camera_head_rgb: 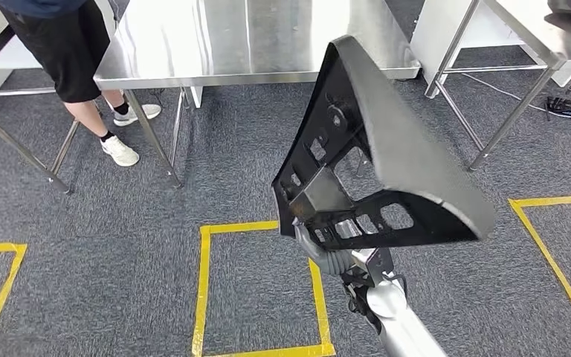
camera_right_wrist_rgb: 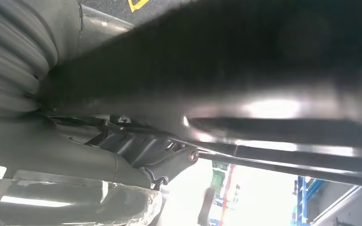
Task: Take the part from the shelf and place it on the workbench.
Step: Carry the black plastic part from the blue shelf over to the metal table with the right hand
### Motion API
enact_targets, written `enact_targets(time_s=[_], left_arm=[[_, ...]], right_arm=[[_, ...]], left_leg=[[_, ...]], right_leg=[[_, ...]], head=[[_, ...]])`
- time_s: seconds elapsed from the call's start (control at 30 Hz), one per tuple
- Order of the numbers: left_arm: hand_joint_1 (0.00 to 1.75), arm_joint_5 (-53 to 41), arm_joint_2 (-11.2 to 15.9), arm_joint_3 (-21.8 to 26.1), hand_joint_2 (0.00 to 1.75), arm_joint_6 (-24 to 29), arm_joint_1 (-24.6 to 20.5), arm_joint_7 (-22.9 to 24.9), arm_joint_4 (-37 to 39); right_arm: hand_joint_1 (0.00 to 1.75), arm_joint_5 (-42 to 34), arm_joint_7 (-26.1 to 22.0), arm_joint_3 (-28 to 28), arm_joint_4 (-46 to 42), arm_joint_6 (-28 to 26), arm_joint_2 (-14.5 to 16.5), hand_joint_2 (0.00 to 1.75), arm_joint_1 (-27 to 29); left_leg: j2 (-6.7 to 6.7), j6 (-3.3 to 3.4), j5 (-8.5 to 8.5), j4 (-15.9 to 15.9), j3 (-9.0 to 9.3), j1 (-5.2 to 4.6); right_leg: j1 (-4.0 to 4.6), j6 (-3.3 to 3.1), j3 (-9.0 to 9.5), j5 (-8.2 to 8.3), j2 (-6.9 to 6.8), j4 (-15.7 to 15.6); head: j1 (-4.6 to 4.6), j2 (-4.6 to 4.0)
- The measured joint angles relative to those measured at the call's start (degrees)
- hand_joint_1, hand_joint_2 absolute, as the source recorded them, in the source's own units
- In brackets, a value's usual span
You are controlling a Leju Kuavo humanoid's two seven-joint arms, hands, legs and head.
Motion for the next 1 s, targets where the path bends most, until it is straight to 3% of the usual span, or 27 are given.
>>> enact_targets(time_s=[0.1, 0.17, 0.2, 0.27, 0.3, 0.37, 0.5, 0.53, 0.6, 0.67, 0.7, 0.73, 0.77, 0.83, 0.9, 1.0], left_arm=[[0.0, -0.1, -0.1, -0.1, 1.75, -0.2, 0.0, -0.2, 0.0], [0.0, -0.1, -0.1, -0.2, 1.75, -0.4, 0.1, -0.2, 0.0], [0.0, -0.1, -0.2, -0.2, 1.75, -0.4, 0.1, -0.2, 0.0], [0.0, -0.1, -0.2, -0.2, 1.75, -0.6, 0.1, -0.2, 0.0], [0.0, -0.1, -0.2, -0.3, 1.75, -0.6, 0.1, -0.2, 0.0], [0.0, -0.1, -0.2, -0.3, 1.75, -0.7, 0.1, -0.2, 0.0], [0.0, -0.1, -0.2, -0.3, 1.75, -0.6, 0.1, -0.2, 0.0], [0.0, -0.1, -0.1, -0.3, 1.75, -0.6, 0.1, -0.2, 0.0], [0.0, -0.1, -0.1, -0.3, 1.75, -0.4, 0.1, -0.3, 0.0], [0.0, -0.1, 0.0, -0.3, 1.75, -0.2, 0.1, -0.4, 0.0], [0.0, -0.1, 0.0, -0.3, 1.75, -0.1, 0.2, -0.4, 0.0], [0.0, -0.1, 0.0, -0.3, 1.75, -0.1, 0.2, -0.4, 0.0], [0.0, -0.1, 0.1, -0.3, 1.75, -0.1, 0.2, -0.4, 0.0], [0.0, -0.1, 0.1, -0.3, 1.75, -0.1, 0.1, -0.5, 0.0], [0.0, -0.2, 0.1, -0.3, 1.75, 0.0, 0.1, -0.5, 0.0], [0.0, -0.2, 0.0, -0.4, 1.75, 0.2, 0.1, -0.7, 0.0]], right_arm=[[1.75, 0.0, -0.3, -0.2, 0.0, 0.0, -0.4, 1.75, 0.5], [1.75, 0.0, -0.4, -0.2, 0.0, 0.0, -0.6, 1.75, 1.1], [1.75, 0.0, -0.4, -0.2, -0.1, 0.0, -0.7, 1.75, 1.4], [1.75, 0.1, -0.5, -0.2, -0.1, 0.0, -0.8, 1.75, 1.6], [1.75, 0.1, -0.5, -0.2, -0.2, 0.0, -0.8, 1.75, 1.6], [1.75, 0.1, -0.5, -0.3, -0.3, 0.0, -0.7, 1.75, 1.7], [1.75, 0.3, -0.6, -0.4, -0.6, 0.0, -0.7, 1.75, 1.7], [1.75, 0.4, -0.6, -0.4, -0.7, 0.0, -0.6, 1.75, 1.7], [1.75, 0.8, -0.6, -0.4, -0.7, 0.0, -0.5, 1.75, 1.7], [1.75, 1.1, -0.6, -0.4, -0.7, 0.0, -0.5, 1.75, 1.9], [1.75, 1.1, -0.6, -0.3, -0.7, 0.0, -0.5, 1.75, 2.0], [1.75, 1.2, -0.6, -0.3, -0.7, 0.0, -0.4, 1.75, 2.0], [1.75, 1.2, -0.6, -0.4, -0.7, 0.0, -0.4, 1.75, 2.0], [1.75, 1.2, -0.6, -0.4, -0.7, 0.0, -0.3, 1.75, 2.0], [1.75, 1.4, -0.7, -0.4, -0.8, 0.0, -0.2, 1.75, 2.0], [1.75, 1.9, -0.7, -0.5, -0.9, 0.0, -0.2, 1.75, 2.0]], left_leg=[[0.01, 0.46, 0.07, -0.5, 0.51, 0.22], [-0.08, 0.48, -0.1, -0.5, 0.59, 0.24], [-0.15, 0.41, -0.21, -0.5, 0.71, 0.27], [-0.28, 0.03, -0.54, -0.4, 1.11, 0.32], [-0.33, -0.26, -0.77, -0.3, 1.26, 0.21], [-0.37, -0.79, -1.09, -0.2, 1.39, -0.02], [-0.33, -1.83, -2.14, 0.8, 1.0, 0.21], [-0.29, -2.13, -3.3, 2.7, 0.1, 0.32], [-0.21, -2.61, -6.52, 9.7, -3.48, 0.53], [-0.17, -2.92, -7.92, 15.3, -6.85, 0.68], [-0.14, -2.98, -7.04, 15.3, -7.19, 0.76], [-0.11, -2.98, -5.2, 12.9, -6.33, 0.88], [-0.08, -2.97, -2.95, 9.0, -4.55, 1.03], [-0.14, -2.85, -0.47, 2.2, -1.22, 1.05], [-0.39, -2.37, -0.45, 0.2, -0.19, 0.68], [-0.94, -0.99, -0.02, -0.2, 0.1, 0.53]], right_leg=[[-0.18, -0.04, -4.91, -3.79, -0.08, 9.6], [-0.42, 0.42, -7.73, -4.8, -0.1, 14.3], [-0.57, 0.94, -7.53, -3.99, -0.12, 13.4], [-0.89, 2.1, -4.14, -0.66, -0.29, 6.0], [-0.89, 2.31, -2.15, 0.77, -0.37, 2.1], [-0.77, 1.79, -0.1, 1.98, -0.46, -1.8], [-1.04, 0.01, 0.46, 2.01, -0.39, -2.3], [-1.26, -0.41, 0.72, 1.99, -0.41, -2.4], [-1.32, -1.02, 0.99, 1.75, -0.49, -2.4], [-1.28, -1.26, 1.1, 1.62, -0.51, -2.4], [-1.3, -1.27, 1.18, 1.55, -0.48, -2.4], [-1.37, -1.2, 1.32, 1.47, -0.43, -2.4], [-1.42, -1.05, 1.49, 1.33, -0.37, -2.4], [-1.13, -0.5, 1.66, 1.01, -0.33, -2.3], [-0.86, 0.14, 1.65, 0.91, -0.45, -2.4], [-0.99, 1.03, 1.37, 0.5, -0.69, -2.1]], head=[[0.24, 0.0], [0.29, 0.0], [0.3, 0.0], [0.32, 0.0], [0.37, 0.0], [0.39, 0.0], [0.25, 0.0], [0.11, 0.0], [-0.15, 0.0], [-0.2, 0.0], [-0.24, 0.0], [-0.26, 0.0], [-0.29, 0.0], [-0.36, 0.0], [-0.39, 0.0], [-0.38, 0.0]])
